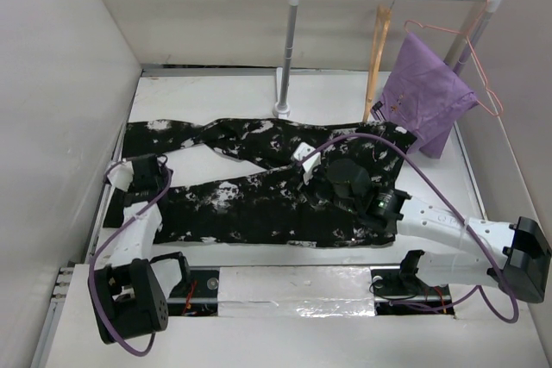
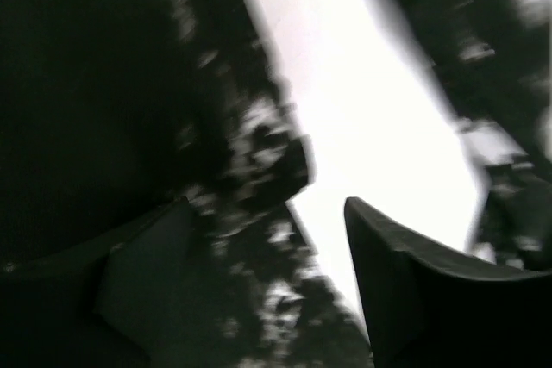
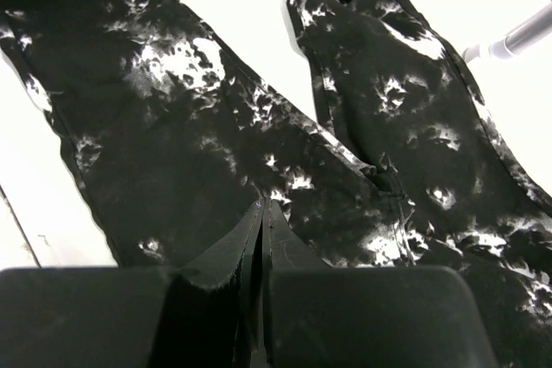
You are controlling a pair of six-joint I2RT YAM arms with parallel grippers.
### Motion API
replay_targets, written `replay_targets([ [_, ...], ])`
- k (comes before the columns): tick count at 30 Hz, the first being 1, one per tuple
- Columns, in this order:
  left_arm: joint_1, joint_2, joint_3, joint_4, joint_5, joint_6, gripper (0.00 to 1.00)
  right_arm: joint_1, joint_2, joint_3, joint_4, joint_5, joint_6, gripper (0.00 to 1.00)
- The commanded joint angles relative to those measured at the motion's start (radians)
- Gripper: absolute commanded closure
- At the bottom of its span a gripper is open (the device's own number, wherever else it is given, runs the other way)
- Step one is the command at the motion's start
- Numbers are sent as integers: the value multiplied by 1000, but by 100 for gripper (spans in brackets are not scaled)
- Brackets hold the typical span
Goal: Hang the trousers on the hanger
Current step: Flatten out the trousers at the center of the board.
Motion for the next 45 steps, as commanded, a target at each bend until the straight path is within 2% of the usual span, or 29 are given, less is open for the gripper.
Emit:
replay_targets([
  [1, 4, -9, 146, -31, -28, 17, 29, -10, -7, 0, 53, -14, 3, 96],
  [3, 4, -10, 211, -2, 1, 37, 14, -10, 3, 3, 53, -11, 1, 96],
  [5, 4, 14, 232, 57, 53, 86, 14, -10, 12, 5, 52, -12, 1, 97],
  [7, 4, 69, 257, 73, 77, 80, 17, -10, 23, 8, 55, -14, 1, 100],
  [8, 4, 145, 281, 76, 85, 83, 20, -10, 35, 12, 53, -14, 3, 100],
  [10, 4, 235, 307, 87, 93, 80, 32, -10, 43, 12, 55, -14, 3, 100],
  [12, 17, 359, 372, 76, 107, 77, 39, -10, 41, 8, 60, -12, 1, 100],
  [14, 17, 440, 424, 73, 104, 74, 39, -10, 38, 0, 78, -14, 0, 100],
  [19, 52, 549, 499, 58, 76, 68, 31, -10, 52, 5, 73, -14, -5, 100],
  [23, 75, 632, 505, 61, 94, 48, 29, -10, 50, 5, 69, -3, -2, 83],
  [26, 101, 665, 485, 105, 114, 29, 25, -10, 52, 3, 73, -8, -1, 78],
  [36, 101, 746, 533, 179, 133, 46, 24, -10, 78, 9, 76, -18, -4, 76],
  [39, 101, 789, 573, 153, 148, 51, 35, -10, 87, 16, 69, -15, -4, 76],
  [41, 101, 801, 587, 150, 148, 52, 36, -10, 84, 16, 69, -11, -5, 76],
  [44, 101, 798, 593, 167, 145, 66, 74, -10, 81, 14, 70, -8, -5, 75],
  [45, 101, 797, 602, 170, 151, 71, 91, -10, 81, 14, 70, -8, -5, 75],
])
